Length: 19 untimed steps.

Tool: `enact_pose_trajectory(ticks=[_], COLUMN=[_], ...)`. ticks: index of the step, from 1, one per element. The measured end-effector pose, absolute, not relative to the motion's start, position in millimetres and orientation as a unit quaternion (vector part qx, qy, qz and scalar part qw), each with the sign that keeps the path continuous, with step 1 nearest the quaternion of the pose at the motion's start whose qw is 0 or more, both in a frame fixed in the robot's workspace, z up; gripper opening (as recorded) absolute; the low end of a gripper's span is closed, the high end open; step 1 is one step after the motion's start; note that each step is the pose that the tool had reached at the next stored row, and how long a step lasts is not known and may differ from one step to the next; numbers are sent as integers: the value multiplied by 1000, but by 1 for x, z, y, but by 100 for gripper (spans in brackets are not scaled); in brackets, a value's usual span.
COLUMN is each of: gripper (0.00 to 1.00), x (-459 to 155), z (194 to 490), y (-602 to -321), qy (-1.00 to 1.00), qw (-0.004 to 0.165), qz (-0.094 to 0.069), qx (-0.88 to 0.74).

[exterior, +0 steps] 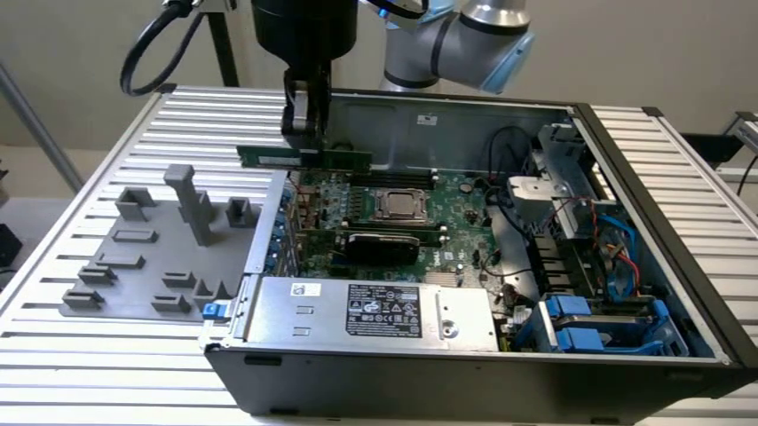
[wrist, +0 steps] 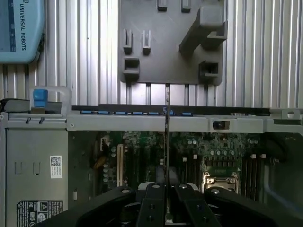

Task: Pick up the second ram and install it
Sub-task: 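Pick up the second ram and move it above second insertion slot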

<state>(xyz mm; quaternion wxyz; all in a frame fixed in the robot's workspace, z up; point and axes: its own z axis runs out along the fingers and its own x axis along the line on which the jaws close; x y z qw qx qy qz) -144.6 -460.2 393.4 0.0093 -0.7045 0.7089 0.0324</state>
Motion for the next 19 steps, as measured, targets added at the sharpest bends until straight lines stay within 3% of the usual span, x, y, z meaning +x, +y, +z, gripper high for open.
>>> enact_pose_trajectory(ticks=[19], gripper=[14], x=[-95], z=[379], y=[-424], qy=[709], qw=[10], qz=[33], qx=[-705])
